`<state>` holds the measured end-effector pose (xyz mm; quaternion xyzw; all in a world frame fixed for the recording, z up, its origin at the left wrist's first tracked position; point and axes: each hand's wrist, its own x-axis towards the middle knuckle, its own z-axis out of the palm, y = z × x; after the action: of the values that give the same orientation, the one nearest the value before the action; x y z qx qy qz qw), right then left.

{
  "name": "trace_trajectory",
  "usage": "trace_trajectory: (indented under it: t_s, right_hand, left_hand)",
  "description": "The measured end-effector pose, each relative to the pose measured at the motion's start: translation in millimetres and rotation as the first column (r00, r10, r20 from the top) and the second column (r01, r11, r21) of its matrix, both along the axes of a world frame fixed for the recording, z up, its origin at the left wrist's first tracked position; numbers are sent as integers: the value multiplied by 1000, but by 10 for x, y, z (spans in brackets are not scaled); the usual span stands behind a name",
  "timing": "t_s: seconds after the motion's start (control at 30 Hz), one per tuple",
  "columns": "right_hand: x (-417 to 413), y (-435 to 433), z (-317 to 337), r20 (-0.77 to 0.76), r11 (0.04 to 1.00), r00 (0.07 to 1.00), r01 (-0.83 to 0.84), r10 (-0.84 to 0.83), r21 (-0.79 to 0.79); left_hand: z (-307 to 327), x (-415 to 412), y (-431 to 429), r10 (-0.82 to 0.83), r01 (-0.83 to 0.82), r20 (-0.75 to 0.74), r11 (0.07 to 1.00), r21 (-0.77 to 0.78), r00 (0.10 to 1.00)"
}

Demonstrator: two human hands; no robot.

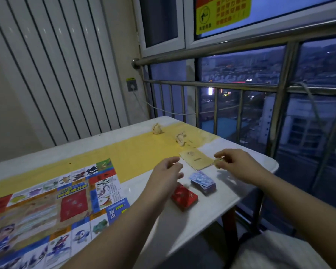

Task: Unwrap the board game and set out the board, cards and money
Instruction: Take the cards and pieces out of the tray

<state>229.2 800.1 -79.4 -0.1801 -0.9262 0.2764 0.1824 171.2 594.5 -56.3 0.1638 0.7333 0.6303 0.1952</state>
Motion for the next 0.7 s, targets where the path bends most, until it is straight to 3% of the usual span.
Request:
trace_trajectory:
  t_s: [0.13,0.43,0.7]
  right_hand:
    - [-39,162,-216,230,1000,973,-17,12,20]
    - [-83,71,-354,300,953,954,-113,25,281]
    - [-143,206,-354,290,965,957,-105,32,240]
  left_hand:
    - [-138,-25,-6,-32,15,-213,996,-85,977]
    - [-200,-77,37,-60,36,-288,996,-88,956]
    - [-240,-167,15,-38,13,-299,996,-86,954]
